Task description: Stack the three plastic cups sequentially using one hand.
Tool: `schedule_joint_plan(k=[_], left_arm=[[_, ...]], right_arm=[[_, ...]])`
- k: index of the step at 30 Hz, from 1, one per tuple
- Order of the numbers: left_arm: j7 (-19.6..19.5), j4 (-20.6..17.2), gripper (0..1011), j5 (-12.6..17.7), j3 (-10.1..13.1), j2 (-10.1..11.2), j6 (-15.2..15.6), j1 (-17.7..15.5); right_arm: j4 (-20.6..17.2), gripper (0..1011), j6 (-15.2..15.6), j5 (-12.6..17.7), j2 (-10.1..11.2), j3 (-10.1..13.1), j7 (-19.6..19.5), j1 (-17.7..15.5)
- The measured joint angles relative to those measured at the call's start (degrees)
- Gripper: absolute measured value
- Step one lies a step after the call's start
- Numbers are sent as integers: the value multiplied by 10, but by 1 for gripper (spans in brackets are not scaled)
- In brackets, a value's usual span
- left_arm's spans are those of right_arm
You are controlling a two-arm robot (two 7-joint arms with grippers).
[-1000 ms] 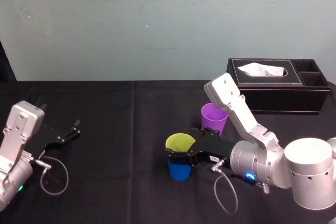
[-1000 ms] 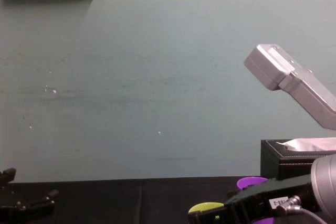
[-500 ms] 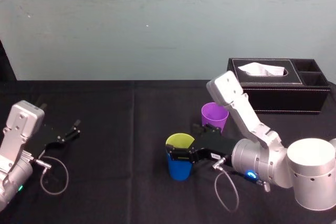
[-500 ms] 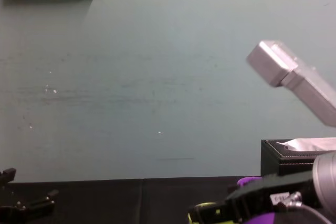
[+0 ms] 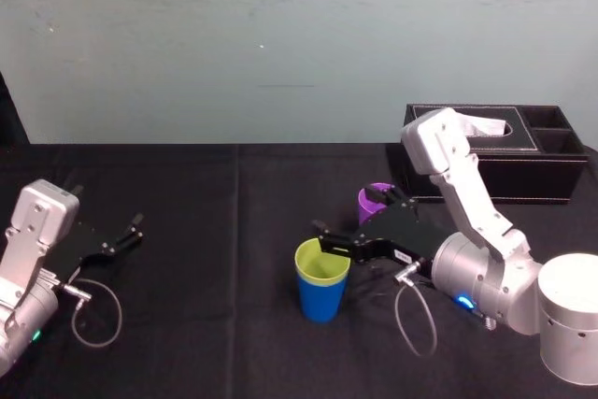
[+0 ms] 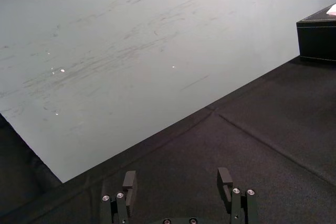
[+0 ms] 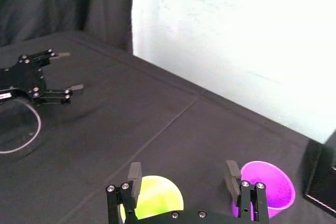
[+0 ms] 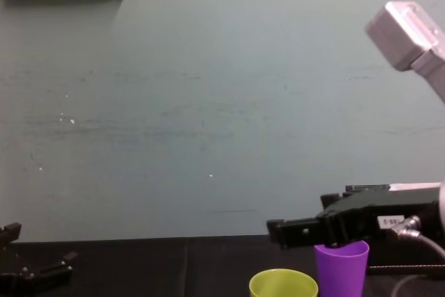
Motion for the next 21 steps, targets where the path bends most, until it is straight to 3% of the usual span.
schedule_joint_plan(k=[21], left_arm=[[0,0,1000,0,0,0,0,0]], right_arm=[[-41,1003,-5,-29,-2,62,-32,-73]])
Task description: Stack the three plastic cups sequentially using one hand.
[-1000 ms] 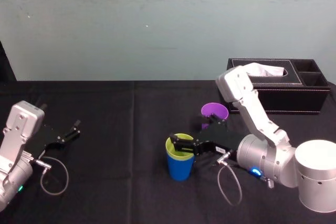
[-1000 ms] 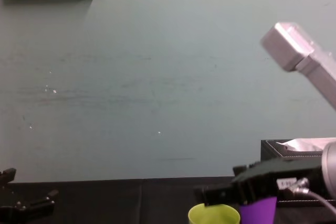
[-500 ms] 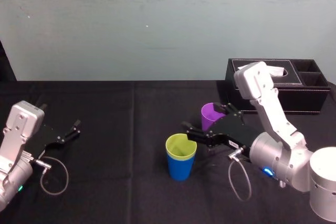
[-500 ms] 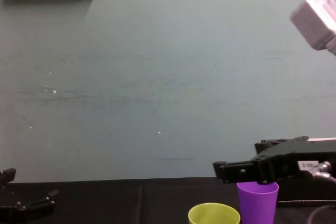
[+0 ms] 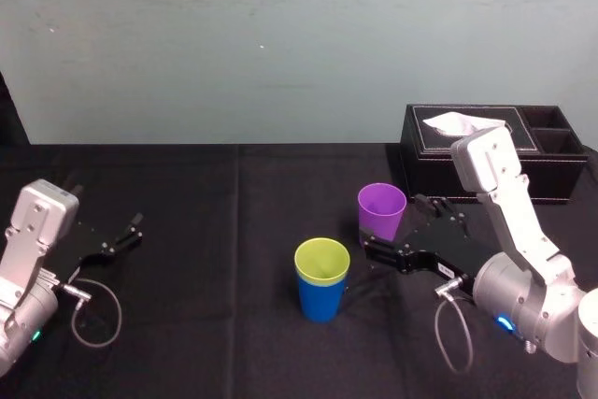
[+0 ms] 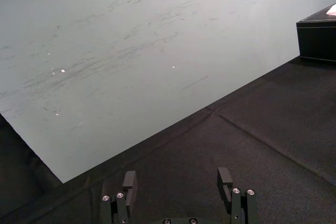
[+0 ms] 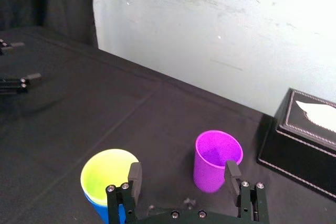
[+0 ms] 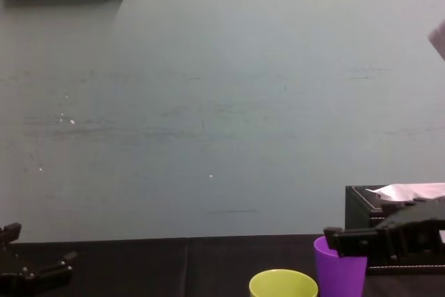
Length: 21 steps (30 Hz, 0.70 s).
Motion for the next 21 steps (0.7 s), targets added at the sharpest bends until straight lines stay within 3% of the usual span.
schedule_joint_plan(k=[21], left_arm=[[0,0,1000,0,0,0,0,0]], right_arm=[[21,1003,27,-23,-19,33,3,-6]])
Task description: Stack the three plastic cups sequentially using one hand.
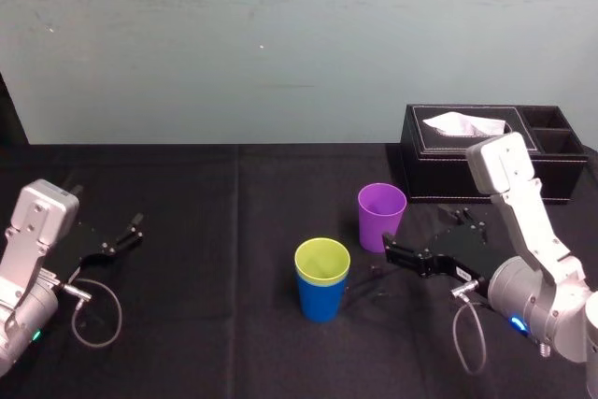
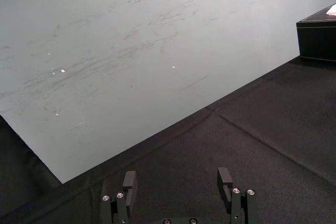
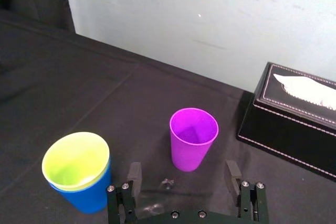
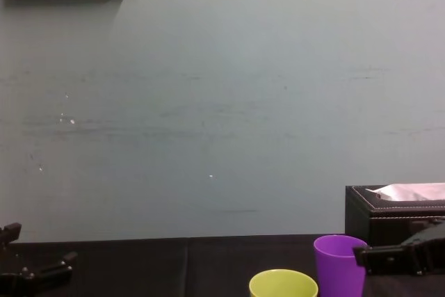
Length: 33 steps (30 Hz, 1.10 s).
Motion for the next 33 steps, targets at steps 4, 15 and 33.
schedule_joint_plan(k=[4,15,33], left_arm=[[0,0,1000,0,0,0,0,0],[0,0,1000,0,0,0,0,0],[0,0,1000,0,0,0,0,0]], right_arm=[[6,1003,19,-7,-7,1,0,5],[33,1003,39,-19,-19,-1,11,17],[123,1003,17,-31,-52,-4,24,61]])
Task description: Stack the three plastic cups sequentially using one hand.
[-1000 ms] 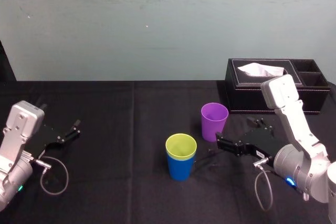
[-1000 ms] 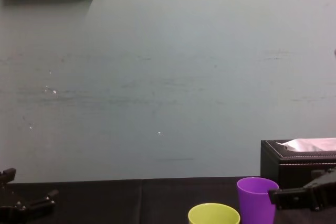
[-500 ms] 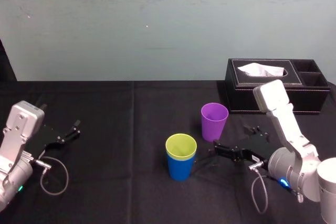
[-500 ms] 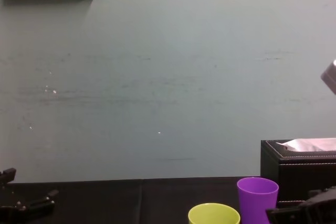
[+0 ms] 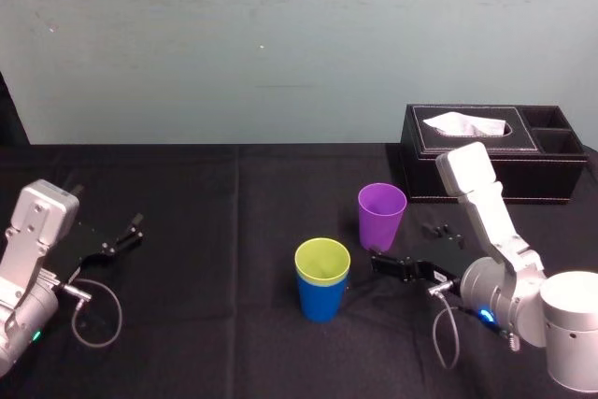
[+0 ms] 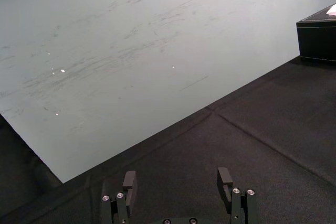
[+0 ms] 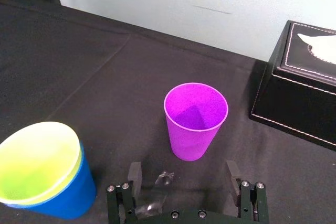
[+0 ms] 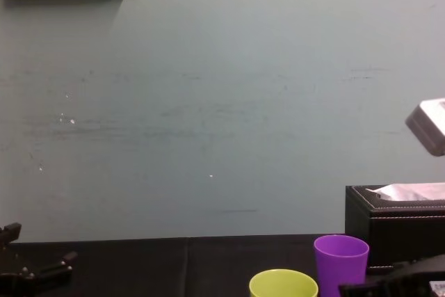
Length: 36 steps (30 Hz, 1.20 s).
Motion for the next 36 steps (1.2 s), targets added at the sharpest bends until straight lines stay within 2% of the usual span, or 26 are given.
schedule_joint_plan(k=[14,36], left_arm=[[0,0,1000,0,0,0,0,0],[0,0,1000,0,0,0,0,0]], right_arm=[[76,1003,-33,6,-23,4,-2,34],[134,1003,-79,20,-32,-2,-5,62]])
